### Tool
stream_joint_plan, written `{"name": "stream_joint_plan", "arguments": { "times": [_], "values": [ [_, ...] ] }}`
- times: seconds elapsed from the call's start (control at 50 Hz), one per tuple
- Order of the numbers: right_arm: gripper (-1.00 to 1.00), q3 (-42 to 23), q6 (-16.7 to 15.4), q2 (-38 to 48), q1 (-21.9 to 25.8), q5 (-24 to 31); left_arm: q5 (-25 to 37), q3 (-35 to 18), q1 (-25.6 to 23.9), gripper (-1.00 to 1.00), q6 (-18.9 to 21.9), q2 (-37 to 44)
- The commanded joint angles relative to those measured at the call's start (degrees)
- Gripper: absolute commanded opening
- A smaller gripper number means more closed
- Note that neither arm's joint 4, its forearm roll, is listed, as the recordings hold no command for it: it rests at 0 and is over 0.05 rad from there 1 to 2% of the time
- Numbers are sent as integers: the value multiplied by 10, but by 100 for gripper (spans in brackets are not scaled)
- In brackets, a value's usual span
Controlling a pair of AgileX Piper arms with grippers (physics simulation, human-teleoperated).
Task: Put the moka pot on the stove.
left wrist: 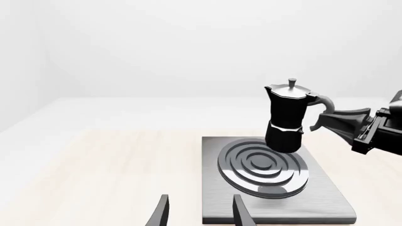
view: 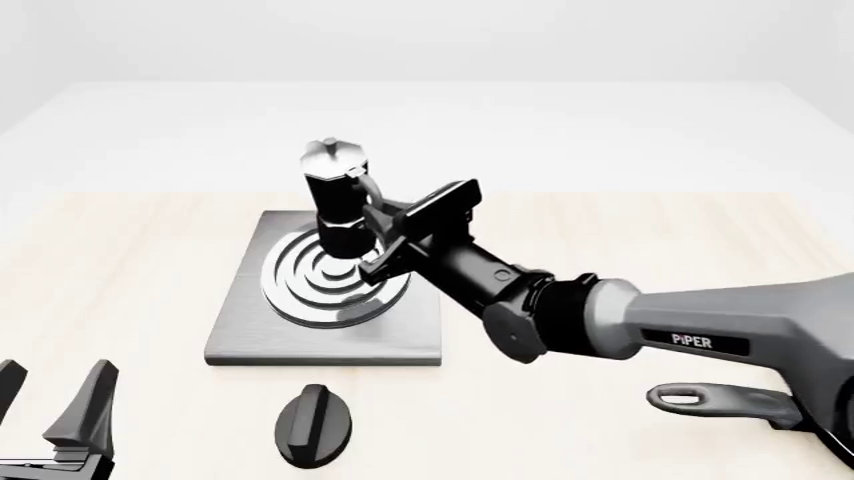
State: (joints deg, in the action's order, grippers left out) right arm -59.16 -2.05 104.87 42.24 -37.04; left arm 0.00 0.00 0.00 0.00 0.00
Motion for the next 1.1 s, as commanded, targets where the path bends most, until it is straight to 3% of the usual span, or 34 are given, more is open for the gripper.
{"name": "stream_joint_plan", "arguments": {
  "times": [0.02, 1.1],
  "values": [
    [-100, -9, 3, 0, 4, -3, 0, 0, 0, 100, 0, 0],
    [-100, -9, 21, 71, 5, -52, 0, 0, 0, 100, 0, 0]
  ]
}}
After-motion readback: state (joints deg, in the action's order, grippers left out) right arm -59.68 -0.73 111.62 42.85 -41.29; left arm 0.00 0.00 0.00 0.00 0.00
